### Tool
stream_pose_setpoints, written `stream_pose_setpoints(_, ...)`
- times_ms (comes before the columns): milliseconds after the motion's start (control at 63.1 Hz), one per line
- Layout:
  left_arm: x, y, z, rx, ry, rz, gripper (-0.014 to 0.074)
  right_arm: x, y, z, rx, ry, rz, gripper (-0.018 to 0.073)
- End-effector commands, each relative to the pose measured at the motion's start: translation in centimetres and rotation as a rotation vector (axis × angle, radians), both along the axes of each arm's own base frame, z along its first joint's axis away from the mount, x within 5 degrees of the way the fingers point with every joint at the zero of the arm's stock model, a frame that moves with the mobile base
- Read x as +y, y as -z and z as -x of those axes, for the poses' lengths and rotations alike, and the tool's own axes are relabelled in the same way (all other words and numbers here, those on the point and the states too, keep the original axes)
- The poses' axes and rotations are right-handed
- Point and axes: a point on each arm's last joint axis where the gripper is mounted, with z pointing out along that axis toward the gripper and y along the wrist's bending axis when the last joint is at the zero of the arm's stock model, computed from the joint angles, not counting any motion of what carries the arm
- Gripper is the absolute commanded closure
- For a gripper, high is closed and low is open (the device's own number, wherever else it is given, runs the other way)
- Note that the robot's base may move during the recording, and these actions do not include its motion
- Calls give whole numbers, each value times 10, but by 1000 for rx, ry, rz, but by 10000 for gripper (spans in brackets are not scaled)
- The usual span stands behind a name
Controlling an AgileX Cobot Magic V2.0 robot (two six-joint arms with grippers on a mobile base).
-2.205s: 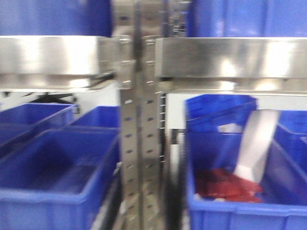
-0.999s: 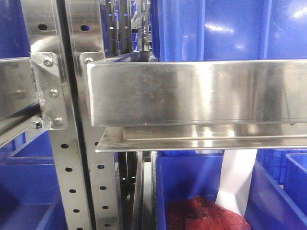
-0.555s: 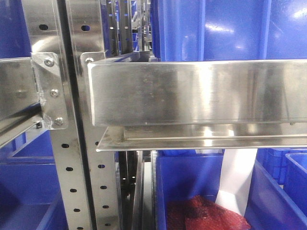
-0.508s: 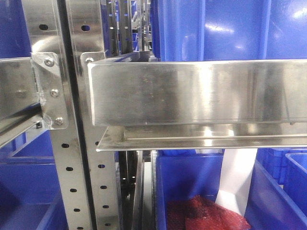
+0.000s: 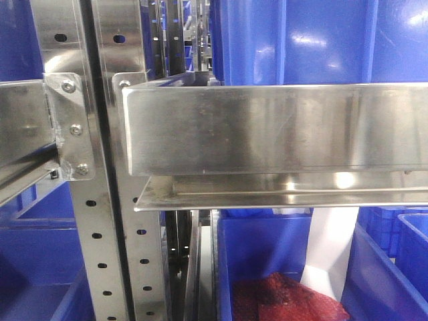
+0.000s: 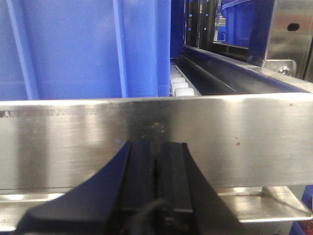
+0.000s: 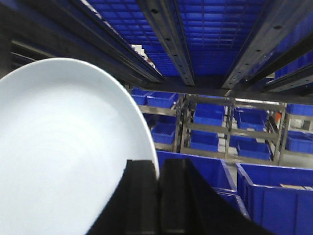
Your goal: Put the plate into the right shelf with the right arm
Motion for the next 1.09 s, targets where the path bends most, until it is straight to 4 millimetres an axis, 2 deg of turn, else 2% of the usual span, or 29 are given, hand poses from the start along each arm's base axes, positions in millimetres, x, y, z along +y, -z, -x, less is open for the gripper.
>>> stream_pose_setpoints(0, 1, -5, 1, -83, -15, 12, 643, 7, -27, -21, -20, 14, 2, 503)
stream_pose_setpoints(190, 1, -5, 1, -83, -15, 12, 643, 17, -42, -67, 81, 103, 85, 503)
stream_pose_setpoints(381, 1, -5, 1, -83, -15, 12, 643, 16, -34, -112, 207, 218, 150, 503)
stream_pose_setpoints(587, 1, -5, 1, -83, -15, 12, 643, 15, -5, -163, 327, 277, 190, 503)
stream_pose_setpoints(698, 1, -5, 1, -83, -15, 12, 643, 21, 17, -193, 400, 277, 220, 503)
stream_pose_setpoints(825, 1, -5, 1, -83, -15, 12, 643, 27, 39, -218, 469, 274, 247, 503)
stream_pose_setpoints(1078, 1, -5, 1, -83, -15, 12, 643, 33, 71, -247, 579, 280, 285, 502)
